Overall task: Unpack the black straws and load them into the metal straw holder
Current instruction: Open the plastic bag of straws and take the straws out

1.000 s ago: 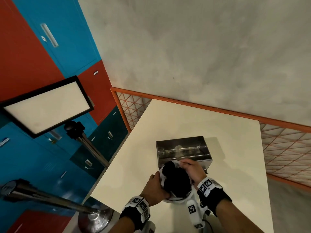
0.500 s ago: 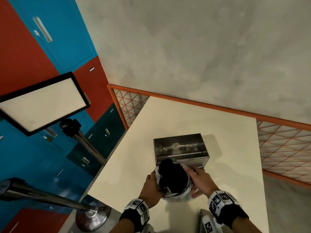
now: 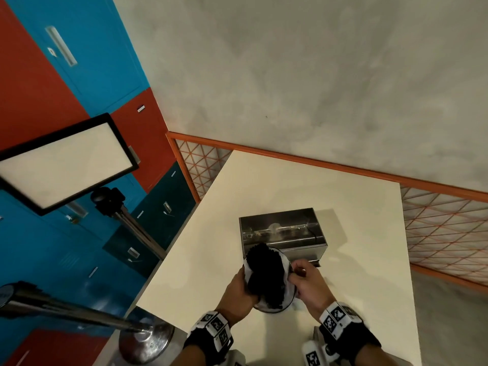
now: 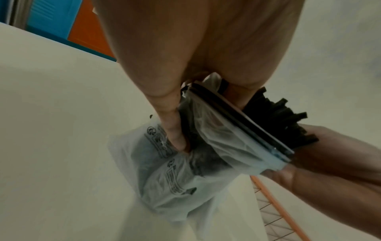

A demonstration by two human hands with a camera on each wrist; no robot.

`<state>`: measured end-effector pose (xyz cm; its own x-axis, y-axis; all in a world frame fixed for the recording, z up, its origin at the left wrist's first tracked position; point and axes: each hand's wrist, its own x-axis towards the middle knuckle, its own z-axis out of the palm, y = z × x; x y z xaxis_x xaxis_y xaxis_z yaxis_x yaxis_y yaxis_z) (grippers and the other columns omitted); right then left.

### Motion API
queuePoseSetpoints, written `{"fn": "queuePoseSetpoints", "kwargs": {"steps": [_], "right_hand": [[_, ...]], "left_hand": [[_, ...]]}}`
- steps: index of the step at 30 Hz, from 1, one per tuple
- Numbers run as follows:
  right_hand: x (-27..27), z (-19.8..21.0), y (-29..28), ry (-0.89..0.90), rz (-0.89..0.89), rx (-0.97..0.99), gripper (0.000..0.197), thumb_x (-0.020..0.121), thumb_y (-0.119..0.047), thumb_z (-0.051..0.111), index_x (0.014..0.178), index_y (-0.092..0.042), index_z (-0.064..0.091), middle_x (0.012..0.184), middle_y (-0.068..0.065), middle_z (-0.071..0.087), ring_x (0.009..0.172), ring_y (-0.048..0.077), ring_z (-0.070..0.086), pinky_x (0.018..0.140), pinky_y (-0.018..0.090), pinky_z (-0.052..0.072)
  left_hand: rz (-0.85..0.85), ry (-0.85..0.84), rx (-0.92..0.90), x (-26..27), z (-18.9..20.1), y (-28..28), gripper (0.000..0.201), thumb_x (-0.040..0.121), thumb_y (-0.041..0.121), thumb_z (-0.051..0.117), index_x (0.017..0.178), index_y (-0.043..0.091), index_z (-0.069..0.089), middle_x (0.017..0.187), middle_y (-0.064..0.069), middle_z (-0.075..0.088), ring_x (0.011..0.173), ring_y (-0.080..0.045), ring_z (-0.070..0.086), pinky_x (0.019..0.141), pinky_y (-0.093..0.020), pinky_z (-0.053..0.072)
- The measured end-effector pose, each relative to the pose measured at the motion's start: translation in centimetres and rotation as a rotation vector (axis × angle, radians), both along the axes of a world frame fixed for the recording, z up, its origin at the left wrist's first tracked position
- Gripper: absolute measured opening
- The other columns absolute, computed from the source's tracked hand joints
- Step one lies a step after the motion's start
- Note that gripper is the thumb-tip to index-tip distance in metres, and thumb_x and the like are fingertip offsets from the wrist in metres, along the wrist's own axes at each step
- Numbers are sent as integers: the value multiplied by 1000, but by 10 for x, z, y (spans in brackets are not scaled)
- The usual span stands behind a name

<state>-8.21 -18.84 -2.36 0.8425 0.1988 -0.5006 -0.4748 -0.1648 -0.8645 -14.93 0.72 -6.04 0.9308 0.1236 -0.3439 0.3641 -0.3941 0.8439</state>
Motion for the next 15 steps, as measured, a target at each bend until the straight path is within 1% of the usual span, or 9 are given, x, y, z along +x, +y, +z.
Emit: {"fn": "queuePoseSetpoints", "kwargs": {"steps": [2, 4, 6, 7, 9, 10, 11, 13, 15], "right_hand": [[2, 0, 3, -24, -2, -18, 17, 83, 11, 53, 84, -6, 53, 68, 5, 48, 65, 17, 45, 55, 29, 41], [6, -7, 0, -60, -14, -95, 17, 81, 5, 56, 82, -12, 54, 72, 4, 55, 67, 20, 49, 60, 33, 45], [9, -18, -9, -81, 15, -214, 17, 84, -4, 59, 93, -18, 59, 86, 9, 65, 71, 26, 61, 64, 40, 57], [10, -22, -14, -79, 39, -255, 18, 87, -7, 58, 100, -20, 58, 90, 13, 66, 74, 29, 66, 65, 43, 60], [9, -18, -20, -53, 69, -244, 17, 93, -11, 58, 107, -19, 56, 93, 19, 65, 77, 33, 69, 62, 45, 62], [8, -13, -22, -25, 69, -215, 15, 95, -16, 58, 109, -20, 55, 94, 20, 64, 75, 35, 70, 60, 45, 62], [6, -8, -24, 22, 65, -181, 13, 97, -21, 58, 109, -21, 54, 94, 21, 65, 71, 36, 70, 58, 45, 61], [2, 1, -24, 154, 59, -80, 11, 99, -27, 55, 108, -22, 55, 93, 25, 68, 66, 41, 69, 59, 47, 60], [-4, 9, -19, 236, 70, 50, 13, 98, -17, 52, 110, -18, 55, 94, 27, 68, 73, 45, 69, 63, 49, 59]], "left_hand": [[43, 1, -40, -1, 5, -2, 64, 69, 29, 64, 131, 34, 48, 124, 12, 65, 115, -7, 61, 101, -33, 50], [93, 12, -64, -2, 5, 0, 70, 68, 20, 64, 134, 36, 46, 122, 12, 66, 112, -11, 63, 97, -42, 55], [131, 27, -77, -5, 7, 4, 73, 71, 14, 64, 134, 44, 45, 121, 12, 66, 112, -14, 65, 94, -46, 57], [138, 32, -79, -7, 5, 6, 73, 71, 14, 64, 132, 50, 45, 122, 12, 66, 113, -16, 64, 93, -48, 57], [133, 24, -67, -9, -12, 14, 77, 69, 21, 66, 134, 56, 43, 125, 11, 63, 114, -19, 62, 93, -53, 56], [128, 14, -52, -9, -19, 15, 80, 69, 25, 68, 137, 57, 41, 126, 11, 62, 115, -20, 62, 94, -54, 55], [118, 0, -38, -9, -19, 15, 83, 69, 27, 69, 140, 56, 39, 127, 12, 62, 116, -20, 61, 95, -53, 55], [86, -31, -34, -8, 7, 7, 86, 69, 25, 71, 143, 51, 38, 129, 15, 62, 121, -14, 58, 101, -45, 52], [48, -71, -65, -6, 18, 1, 87, 68, 19, 75, 143, 43, 39, 128, 16, 63, 121, -7, 59, 102, -36, 52]]}}
